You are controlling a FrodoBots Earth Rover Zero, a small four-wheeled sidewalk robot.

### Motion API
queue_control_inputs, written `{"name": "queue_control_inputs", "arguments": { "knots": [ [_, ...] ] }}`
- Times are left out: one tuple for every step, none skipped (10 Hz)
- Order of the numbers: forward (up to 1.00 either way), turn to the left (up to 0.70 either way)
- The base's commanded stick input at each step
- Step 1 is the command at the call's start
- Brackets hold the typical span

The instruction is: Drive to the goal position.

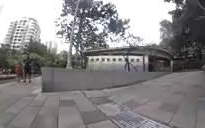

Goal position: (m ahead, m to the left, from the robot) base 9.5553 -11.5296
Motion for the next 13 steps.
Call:
{"name": "queue_control_inputs", "arguments": {
  "knots": [
    [0.0,-0.7],
    [0.0,-0.7],
    [0.0,-0.7],
    [0.0,-0.7],
    [0.0,-0.7],
    [0.0,-0.7],
    [0.0,-0.7],
    [0.0,-0.7],
    [0.0,-0.7],
    [0.0,-0.7],
    [0.0,-0.7],
    [0.0,-0.7],
    [0.0,-0.7]
  ]
}}
